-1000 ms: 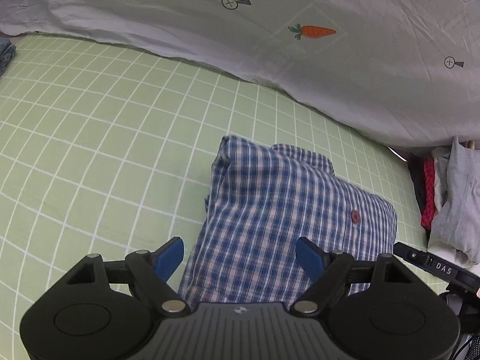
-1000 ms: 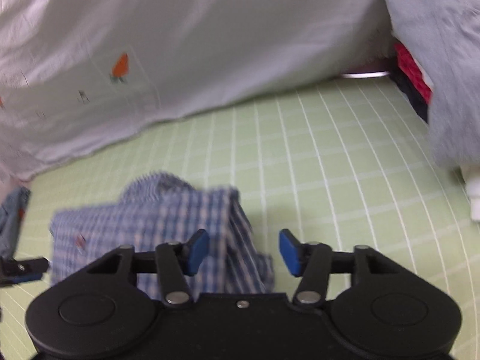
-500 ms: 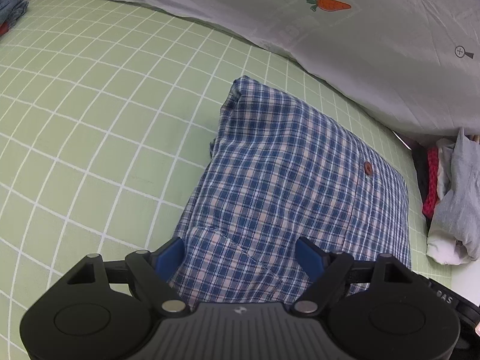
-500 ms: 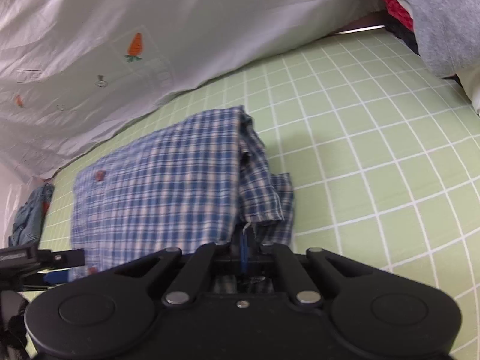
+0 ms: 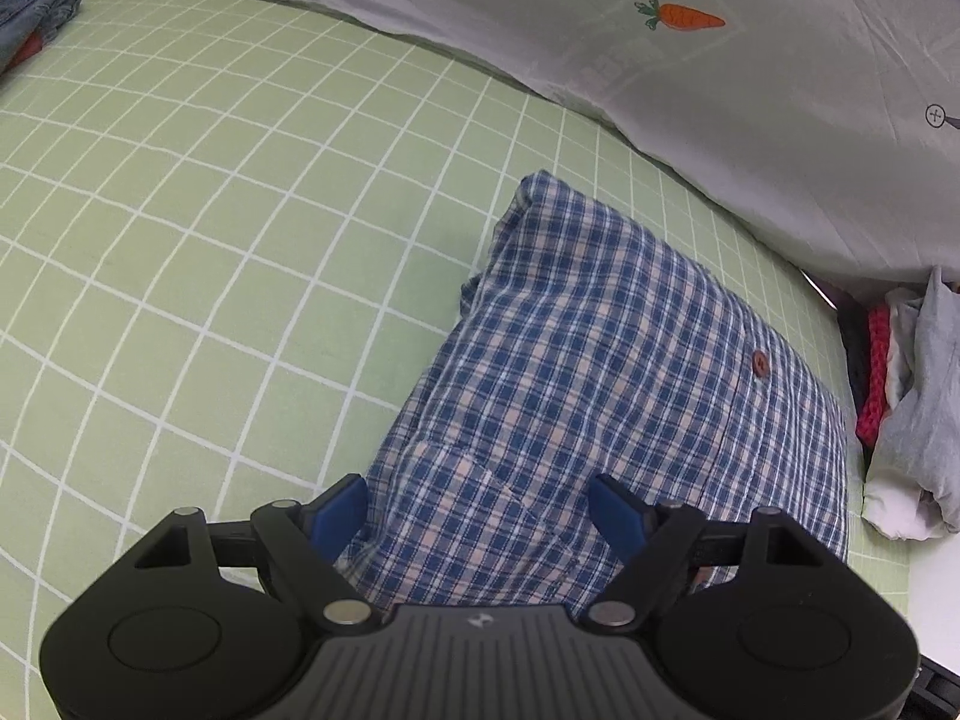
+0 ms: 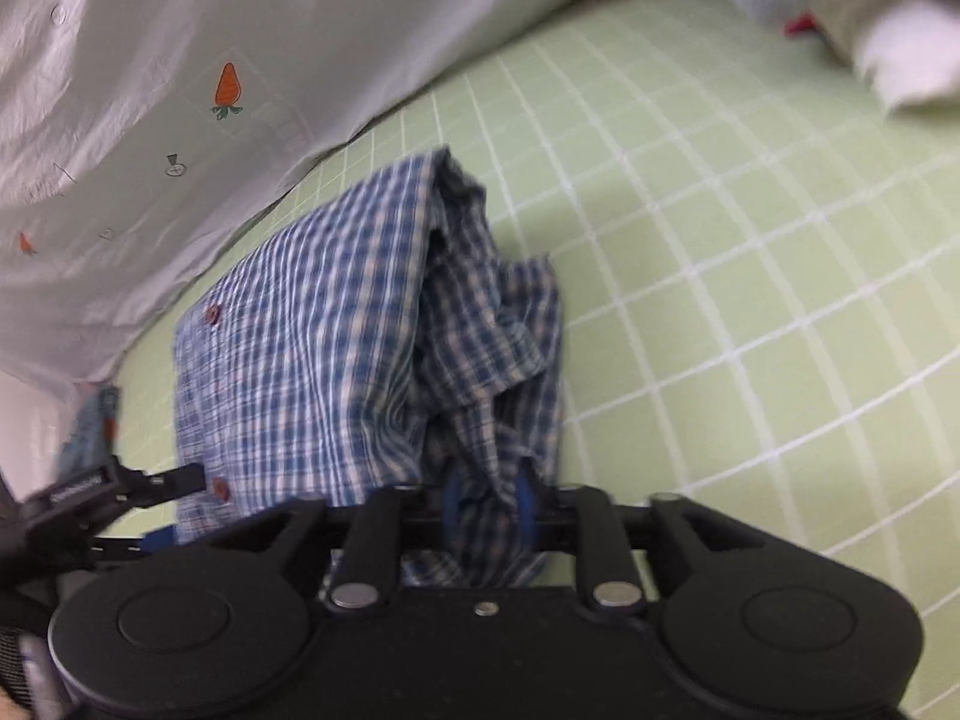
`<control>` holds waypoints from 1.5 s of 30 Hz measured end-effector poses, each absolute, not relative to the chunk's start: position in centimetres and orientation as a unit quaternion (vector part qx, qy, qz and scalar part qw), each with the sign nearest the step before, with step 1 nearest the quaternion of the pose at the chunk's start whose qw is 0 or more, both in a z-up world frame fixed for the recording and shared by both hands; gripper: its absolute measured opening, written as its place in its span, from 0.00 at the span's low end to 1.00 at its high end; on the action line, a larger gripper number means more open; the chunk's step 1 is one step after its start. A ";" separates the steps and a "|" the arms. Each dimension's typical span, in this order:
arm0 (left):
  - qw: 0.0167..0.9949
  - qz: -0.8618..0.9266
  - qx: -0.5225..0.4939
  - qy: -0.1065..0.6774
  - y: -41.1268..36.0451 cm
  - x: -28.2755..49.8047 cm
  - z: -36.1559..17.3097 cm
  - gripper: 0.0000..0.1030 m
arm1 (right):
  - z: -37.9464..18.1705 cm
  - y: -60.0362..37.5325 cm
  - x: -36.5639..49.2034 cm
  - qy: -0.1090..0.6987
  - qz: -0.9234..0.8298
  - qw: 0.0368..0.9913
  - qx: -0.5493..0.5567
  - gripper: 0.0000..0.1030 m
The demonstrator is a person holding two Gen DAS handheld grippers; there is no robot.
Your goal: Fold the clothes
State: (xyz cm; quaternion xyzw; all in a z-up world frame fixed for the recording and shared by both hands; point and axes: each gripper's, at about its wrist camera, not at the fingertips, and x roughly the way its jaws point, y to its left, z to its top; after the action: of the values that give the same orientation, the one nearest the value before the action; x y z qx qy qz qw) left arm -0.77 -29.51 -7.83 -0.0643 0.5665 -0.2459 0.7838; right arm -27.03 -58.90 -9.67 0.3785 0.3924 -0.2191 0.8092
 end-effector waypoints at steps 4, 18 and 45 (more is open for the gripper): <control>0.798 -0.254 -0.063 0.543 -29.5 -0.2 -6.7 0.78 | -7.0 -59.1 -27.3 0.335 -0.257 0.832 0.360 0.47; 0.797 -0.256 -0.031 0.546 -32.7 2.1 -7.8 0.78 | -9.4 -60.4 -20.8 0.341 -0.215 0.848 0.345 0.27; 0.757 -0.293 -0.054 0.581 -32.8 2.2 -11.3 0.80 | -13.1 -62.2 -21.4 0.360 -0.266 0.800 0.399 0.88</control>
State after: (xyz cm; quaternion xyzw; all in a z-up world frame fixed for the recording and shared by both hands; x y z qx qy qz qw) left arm 2.23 -32.78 -11.29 -0.0537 0.5813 -0.2930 0.7572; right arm -21.37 -62.19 -13.06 0.3994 0.3605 -0.2657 0.7999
